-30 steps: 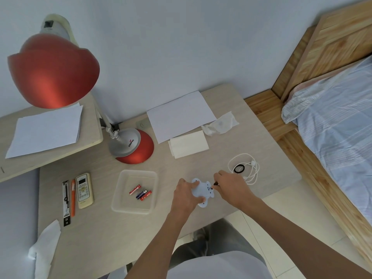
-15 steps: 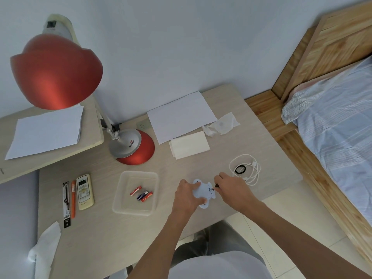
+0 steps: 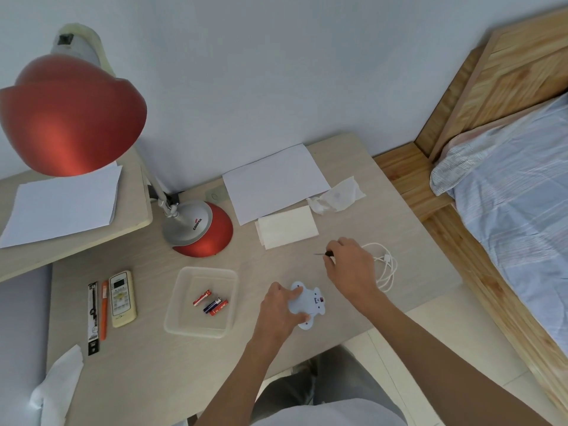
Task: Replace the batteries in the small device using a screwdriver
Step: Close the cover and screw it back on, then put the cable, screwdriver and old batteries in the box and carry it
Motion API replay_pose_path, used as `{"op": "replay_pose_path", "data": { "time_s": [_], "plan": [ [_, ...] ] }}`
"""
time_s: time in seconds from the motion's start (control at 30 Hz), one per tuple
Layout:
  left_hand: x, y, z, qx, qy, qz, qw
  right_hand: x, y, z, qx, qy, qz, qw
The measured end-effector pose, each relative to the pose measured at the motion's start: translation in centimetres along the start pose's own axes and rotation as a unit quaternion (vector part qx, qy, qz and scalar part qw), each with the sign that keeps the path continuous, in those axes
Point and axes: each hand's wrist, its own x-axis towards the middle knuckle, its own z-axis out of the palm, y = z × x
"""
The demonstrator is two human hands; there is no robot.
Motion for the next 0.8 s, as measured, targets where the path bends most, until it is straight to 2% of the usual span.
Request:
{"op": "replay_pose_path", "data": {
  "time_s": [0.27,0.47,0.7,0.8],
  "plan": [
    [-1.1,-1.3,-0.6,-0.024,-0.007,0.038,0.999,3.0,-1.1,6.1,0.089,-0.07,0.043,0.993],
    [-1.5,-2.1,-0.4,-0.051,0.012,0.037,0.998,3.2,-0.5,8.2,0.088,-0.107,0.048,0.989],
    [-1.8,-2.3,-0.6,-0.028,0.007,0.036,0.999,2.2,-0.1,8.2,0.112,-0.097,0.043,0.988],
    [-2.2,-2.0,-0.7,-0.026,0.009,0.044,0.999,1.5,-0.1,6.7,0.144,-0.057,0.041,0.987]
  ]
}}
